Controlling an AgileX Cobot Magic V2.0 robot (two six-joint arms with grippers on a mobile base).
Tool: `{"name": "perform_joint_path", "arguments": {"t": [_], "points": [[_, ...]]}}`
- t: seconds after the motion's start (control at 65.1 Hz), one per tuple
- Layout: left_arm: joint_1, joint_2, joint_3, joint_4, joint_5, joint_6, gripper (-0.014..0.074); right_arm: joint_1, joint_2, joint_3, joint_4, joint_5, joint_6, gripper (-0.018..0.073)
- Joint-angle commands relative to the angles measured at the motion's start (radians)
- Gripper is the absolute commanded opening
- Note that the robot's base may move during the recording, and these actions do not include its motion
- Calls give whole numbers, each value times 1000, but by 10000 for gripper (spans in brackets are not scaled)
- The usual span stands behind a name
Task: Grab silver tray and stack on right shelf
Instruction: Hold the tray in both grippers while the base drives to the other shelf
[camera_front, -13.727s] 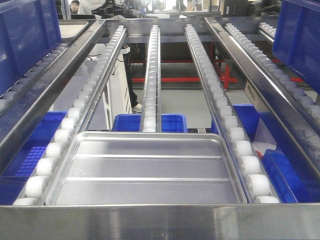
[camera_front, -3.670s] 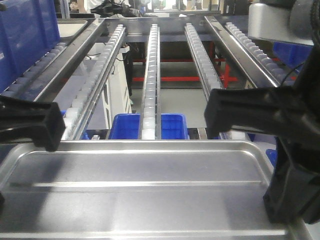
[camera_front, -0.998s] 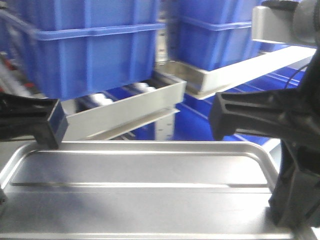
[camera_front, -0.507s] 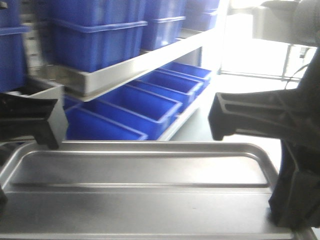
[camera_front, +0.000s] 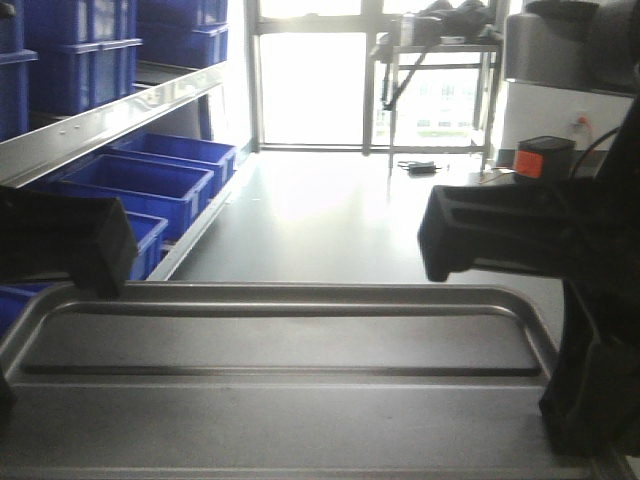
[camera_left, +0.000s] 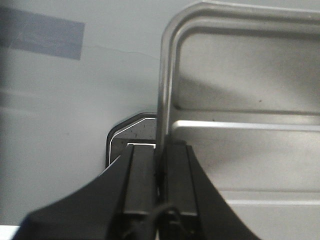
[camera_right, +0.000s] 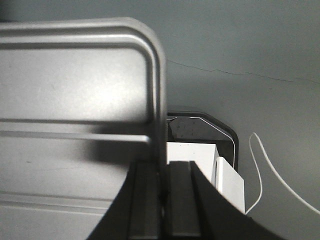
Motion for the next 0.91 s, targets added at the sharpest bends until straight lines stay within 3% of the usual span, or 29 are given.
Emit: {"name": "perform_joint_path", "arguments": {"t": [0.0, 0.292, 0.891], "points": [[-6, -23, -21, 42, 80, -4, -101, -3, -27, -21, -48, 55, -2, 71], [-6, -23, -21, 42, 97, -4, -101, -3, -27, -21, -48, 55, -2, 71], [-6, -23, -21, 42, 349, -4, -101, -3, -27, -21, -48, 55, -2, 71]]}}
